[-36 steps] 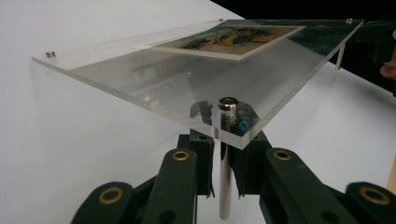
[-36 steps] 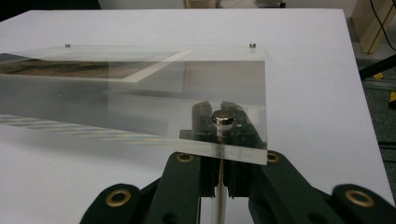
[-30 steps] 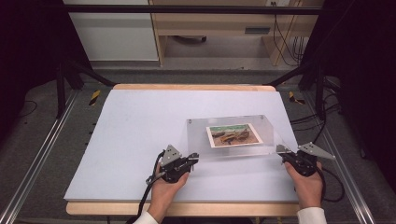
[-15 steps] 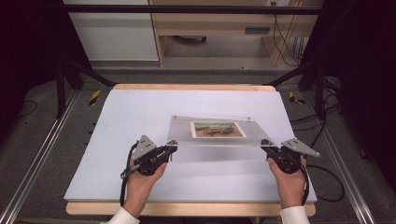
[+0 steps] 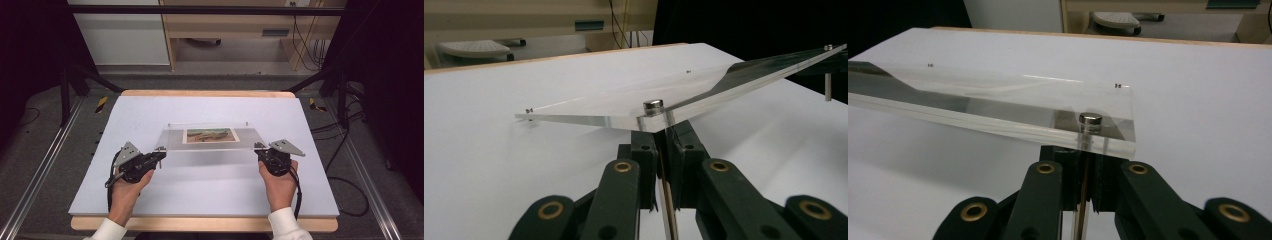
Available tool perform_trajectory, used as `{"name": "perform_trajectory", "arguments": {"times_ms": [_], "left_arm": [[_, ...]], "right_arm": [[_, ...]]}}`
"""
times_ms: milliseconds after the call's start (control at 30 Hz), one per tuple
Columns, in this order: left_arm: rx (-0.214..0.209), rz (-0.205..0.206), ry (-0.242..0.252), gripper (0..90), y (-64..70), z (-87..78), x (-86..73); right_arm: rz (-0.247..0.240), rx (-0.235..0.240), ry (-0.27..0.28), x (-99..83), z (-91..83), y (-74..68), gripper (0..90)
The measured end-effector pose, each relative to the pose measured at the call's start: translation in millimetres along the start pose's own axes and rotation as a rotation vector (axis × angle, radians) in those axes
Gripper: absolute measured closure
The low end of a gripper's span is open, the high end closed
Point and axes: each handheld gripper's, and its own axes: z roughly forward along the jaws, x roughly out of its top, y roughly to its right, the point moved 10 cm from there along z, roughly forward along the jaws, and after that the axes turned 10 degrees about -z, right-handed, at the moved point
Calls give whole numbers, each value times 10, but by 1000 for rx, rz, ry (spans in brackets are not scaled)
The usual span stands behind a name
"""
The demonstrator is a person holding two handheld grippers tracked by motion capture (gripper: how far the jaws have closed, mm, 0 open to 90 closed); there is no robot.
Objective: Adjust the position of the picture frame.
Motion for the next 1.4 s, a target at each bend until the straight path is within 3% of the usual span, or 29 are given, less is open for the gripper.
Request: {"name": "perform_trajectory", "arguments": {"times_ms": [267,533,867,1400], "left_arm": [[20,-43,-35,835,-100,-4,-131],[54,-32,-100,842,-114,4,-326],[82,-40,-126,842,-209,36,-395],[115,-15,-205,841,-214,92,-553]], "right_arm": [[-7,43,-3,-112,-9,-125,840],[5,80,-22,-338,-1,-175,845],[-3,98,-47,-428,26,-240,845],[-10,102,-106,-577,89,-219,840]]}}
